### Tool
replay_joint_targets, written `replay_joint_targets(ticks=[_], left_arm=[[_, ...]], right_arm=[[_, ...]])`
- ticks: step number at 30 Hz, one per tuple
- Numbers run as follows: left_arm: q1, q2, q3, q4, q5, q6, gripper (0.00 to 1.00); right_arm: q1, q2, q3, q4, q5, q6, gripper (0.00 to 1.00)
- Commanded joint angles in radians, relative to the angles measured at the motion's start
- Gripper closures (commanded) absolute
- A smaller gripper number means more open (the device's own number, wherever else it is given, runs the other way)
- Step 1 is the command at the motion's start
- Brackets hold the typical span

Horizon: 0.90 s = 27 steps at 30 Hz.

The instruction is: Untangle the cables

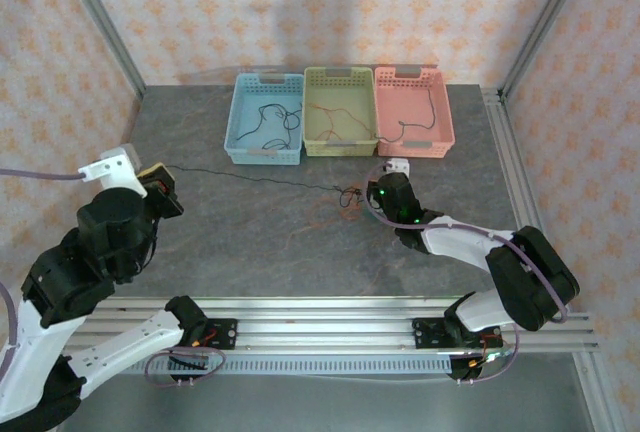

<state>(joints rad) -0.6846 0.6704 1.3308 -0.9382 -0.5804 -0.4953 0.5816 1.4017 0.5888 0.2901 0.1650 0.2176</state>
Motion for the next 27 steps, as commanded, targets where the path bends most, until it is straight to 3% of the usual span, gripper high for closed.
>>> replay_joint_targets(ticks=[1,17,27], left_arm=[[0.008,-0.04,0.039,-0.056,-0.021,0.019,1.0],[0.008,-0.114,0.092,-0.125,-0.031,0.032,1.0],[0.008,-0.152,0.143,-0.172,-0.087,0.052,1.0]], right_arm=[[-0.006,0.017,0.029,-0.074,0.117,0.017,0.54],[-0.075,0.044,0.065,-0.212,0.246,0.173,0.52],[-0.13,-0.013,0.012,-0.206,0.301,0.278,0.52]])
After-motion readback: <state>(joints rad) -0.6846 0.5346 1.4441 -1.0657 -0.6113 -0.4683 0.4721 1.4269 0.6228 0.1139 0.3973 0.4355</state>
